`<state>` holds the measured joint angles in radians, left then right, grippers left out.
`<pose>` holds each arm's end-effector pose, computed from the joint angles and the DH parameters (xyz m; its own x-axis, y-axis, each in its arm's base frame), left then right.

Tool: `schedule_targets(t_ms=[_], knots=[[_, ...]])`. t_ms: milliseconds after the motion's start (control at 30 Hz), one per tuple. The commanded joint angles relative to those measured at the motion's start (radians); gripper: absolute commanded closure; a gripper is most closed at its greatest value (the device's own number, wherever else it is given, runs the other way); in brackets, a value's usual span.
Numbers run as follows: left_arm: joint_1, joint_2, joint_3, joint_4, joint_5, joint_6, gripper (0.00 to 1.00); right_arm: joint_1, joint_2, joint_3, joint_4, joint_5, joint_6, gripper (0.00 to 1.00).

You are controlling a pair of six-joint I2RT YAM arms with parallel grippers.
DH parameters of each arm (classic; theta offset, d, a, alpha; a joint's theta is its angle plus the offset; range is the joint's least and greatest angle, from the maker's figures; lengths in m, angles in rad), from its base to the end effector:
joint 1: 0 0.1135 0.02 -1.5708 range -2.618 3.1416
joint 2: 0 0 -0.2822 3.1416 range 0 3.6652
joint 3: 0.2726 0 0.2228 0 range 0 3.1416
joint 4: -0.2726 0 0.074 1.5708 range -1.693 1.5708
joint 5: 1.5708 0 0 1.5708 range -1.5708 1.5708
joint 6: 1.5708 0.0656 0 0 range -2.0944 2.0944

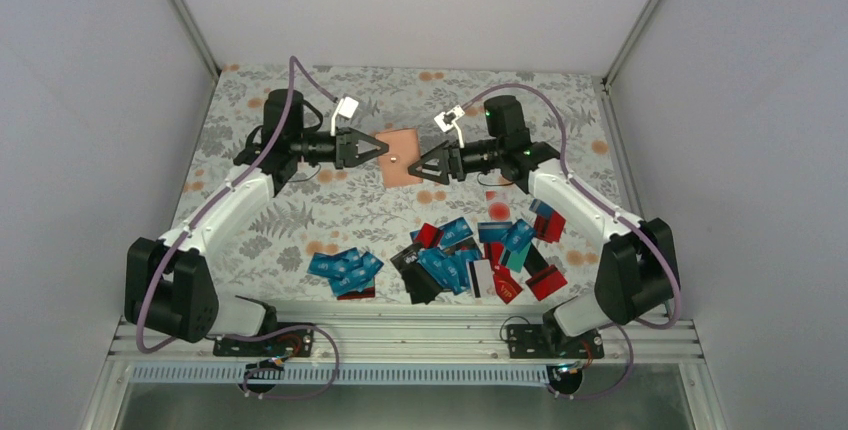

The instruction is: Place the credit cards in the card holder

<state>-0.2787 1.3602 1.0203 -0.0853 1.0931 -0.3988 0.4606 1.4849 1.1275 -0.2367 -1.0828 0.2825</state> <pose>0.2514 -0.1325 0.3315 -0.7166 0.0194 -0.6972 0.6793 0.2463 -0.6913 0.2471 0.1873 0.3171 -0.7224 -0.2125 -0.6580 -0.6900 0.1603 0.7058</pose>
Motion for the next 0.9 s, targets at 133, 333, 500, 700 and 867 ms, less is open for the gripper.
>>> schedule_targets(t_ms=[133, 333, 500, 700, 867], knots=[[-0.033, -0.066, -0.019, 0.102, 0.01, -0.114, 0.97, 0.01, -0.1, -0.064, 0.13, -0.107, 0.066, 0.56], [-0.053, -0.106, -0.049, 0.191, 0.007, -0.202, 0.98, 0.016, -0.107, -0.071, 0.129, -0.114, 0.058, 0.36], [-0.059, -0.117, -0.045, 0.179, -0.008, -0.206, 0.98, 0.019, -0.116, -0.079, 0.146, -0.124, 0.06, 0.59], [-0.082, -0.113, -0.043, 0.148, -0.044, -0.18, 0.97, 0.021, -0.143, -0.073, 0.131, -0.096, 0.059, 0.94], [-0.088, -0.124, 0.021, -0.063, -0.272, -0.059, 0.58, 0.021, -0.164, -0.047, 0.05, 0.057, 0.053, 0.96]])
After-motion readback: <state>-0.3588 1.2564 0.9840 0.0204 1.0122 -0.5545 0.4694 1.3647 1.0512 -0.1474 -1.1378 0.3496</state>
